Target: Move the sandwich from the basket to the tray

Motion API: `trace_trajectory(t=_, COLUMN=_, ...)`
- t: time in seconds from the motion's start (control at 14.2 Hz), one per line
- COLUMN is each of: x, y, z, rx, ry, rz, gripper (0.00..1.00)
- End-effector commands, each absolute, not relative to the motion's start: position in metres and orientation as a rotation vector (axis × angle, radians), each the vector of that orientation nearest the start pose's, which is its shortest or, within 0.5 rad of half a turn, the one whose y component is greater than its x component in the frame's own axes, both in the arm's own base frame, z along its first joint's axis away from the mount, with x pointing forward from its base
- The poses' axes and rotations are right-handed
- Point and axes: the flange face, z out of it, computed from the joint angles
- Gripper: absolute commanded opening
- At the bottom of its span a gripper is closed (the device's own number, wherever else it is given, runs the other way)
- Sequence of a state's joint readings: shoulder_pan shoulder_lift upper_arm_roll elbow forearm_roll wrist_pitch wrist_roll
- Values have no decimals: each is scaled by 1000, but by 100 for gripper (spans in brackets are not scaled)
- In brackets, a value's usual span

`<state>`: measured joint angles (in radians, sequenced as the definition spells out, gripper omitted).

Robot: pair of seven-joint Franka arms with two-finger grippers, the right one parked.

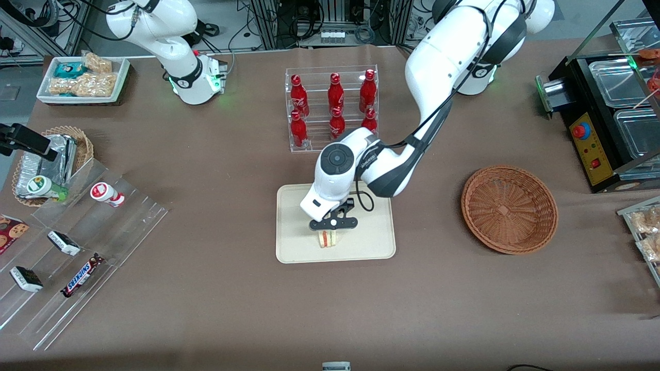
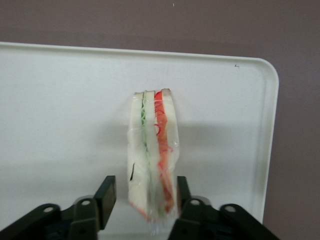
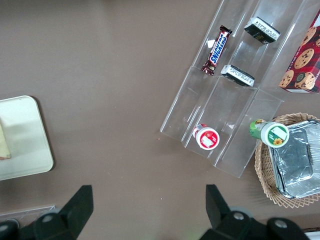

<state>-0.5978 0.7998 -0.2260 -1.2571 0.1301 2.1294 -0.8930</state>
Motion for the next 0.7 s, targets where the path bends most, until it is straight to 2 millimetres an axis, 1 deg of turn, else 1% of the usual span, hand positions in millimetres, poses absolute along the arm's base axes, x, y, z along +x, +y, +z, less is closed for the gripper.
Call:
trace_trajectory(t=0.0, x=541, y=-503, z=373, rx=-3184, ry=-140, rz=-62, gripper=100)
trace_trajectory(t=0.07, x=543, y=-489, z=391, rx=-3156, ry=-142, rz=-51, gripper=100)
trace_trajectory(t=0.14, x=555, y=-461, z=414, rx=-3145, ry=-173, rz=-50, gripper=100)
trace_trajectory(t=0.21, x=564, y=-431, z=428, rx=-3140, ry=-136, rz=-38, gripper=100)
trace_trajectory(t=0.28, x=559, y=-417, z=441, rx=-3118, ry=-109, rz=-22, gripper=100)
trace_trajectory(t=0.35, x=554, y=-401, z=445, rx=-3085, ry=-112, rz=18, gripper=100)
trace_trajectory(t=0.42, x=567, y=-369, z=448, rx=-3074, ry=-184, rz=29, gripper=100)
trace_trajectory(t=0.56, x=577, y=-331, z=449, rx=-3054, ry=-252, rz=48, gripper=100)
trace_trajectory(t=0.63, x=586, y=-298, z=449, rx=-3045, ry=-266, rz=59, gripper=100)
